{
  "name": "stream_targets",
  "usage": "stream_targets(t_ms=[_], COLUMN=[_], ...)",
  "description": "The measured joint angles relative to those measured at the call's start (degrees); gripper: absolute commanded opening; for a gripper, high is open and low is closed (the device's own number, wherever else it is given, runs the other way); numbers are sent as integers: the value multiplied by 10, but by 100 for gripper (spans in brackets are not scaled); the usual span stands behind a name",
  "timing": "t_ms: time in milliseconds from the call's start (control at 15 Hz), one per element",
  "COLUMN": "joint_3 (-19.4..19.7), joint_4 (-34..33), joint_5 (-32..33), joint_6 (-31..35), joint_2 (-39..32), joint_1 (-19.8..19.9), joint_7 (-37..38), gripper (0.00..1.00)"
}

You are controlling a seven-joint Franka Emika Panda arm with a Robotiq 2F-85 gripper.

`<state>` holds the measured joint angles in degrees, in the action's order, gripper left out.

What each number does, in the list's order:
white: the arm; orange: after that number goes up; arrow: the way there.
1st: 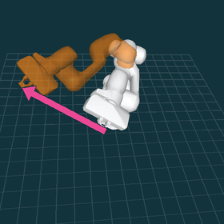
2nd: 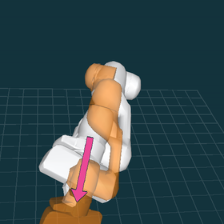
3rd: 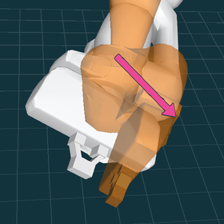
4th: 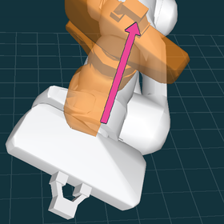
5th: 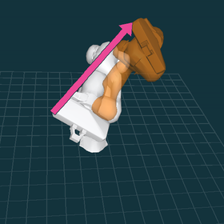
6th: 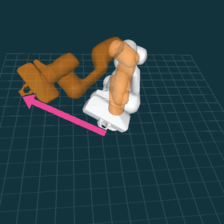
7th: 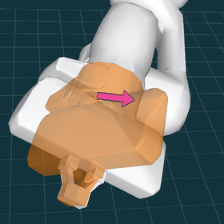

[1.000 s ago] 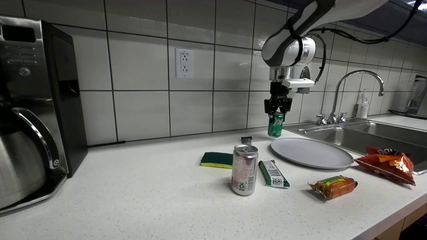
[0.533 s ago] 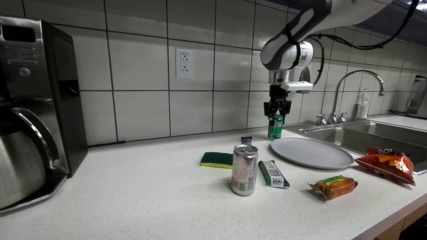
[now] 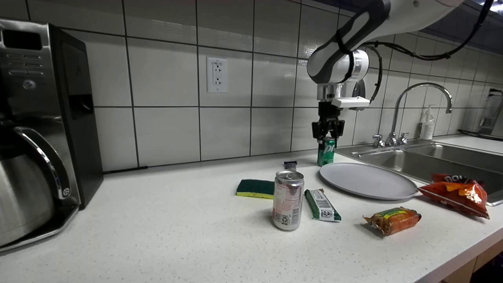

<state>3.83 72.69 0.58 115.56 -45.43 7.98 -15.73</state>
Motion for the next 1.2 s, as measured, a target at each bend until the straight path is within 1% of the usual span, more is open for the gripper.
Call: stream_targets(t_ms=[600,1200], joint_3=[0,0], joint_4=[-13,-42], joint_5=[0,0], joint_6=[-27,-50], joint_2=[-6,-21], joint_1=[4,7], joint_7=[0,1], gripper=[38,38])
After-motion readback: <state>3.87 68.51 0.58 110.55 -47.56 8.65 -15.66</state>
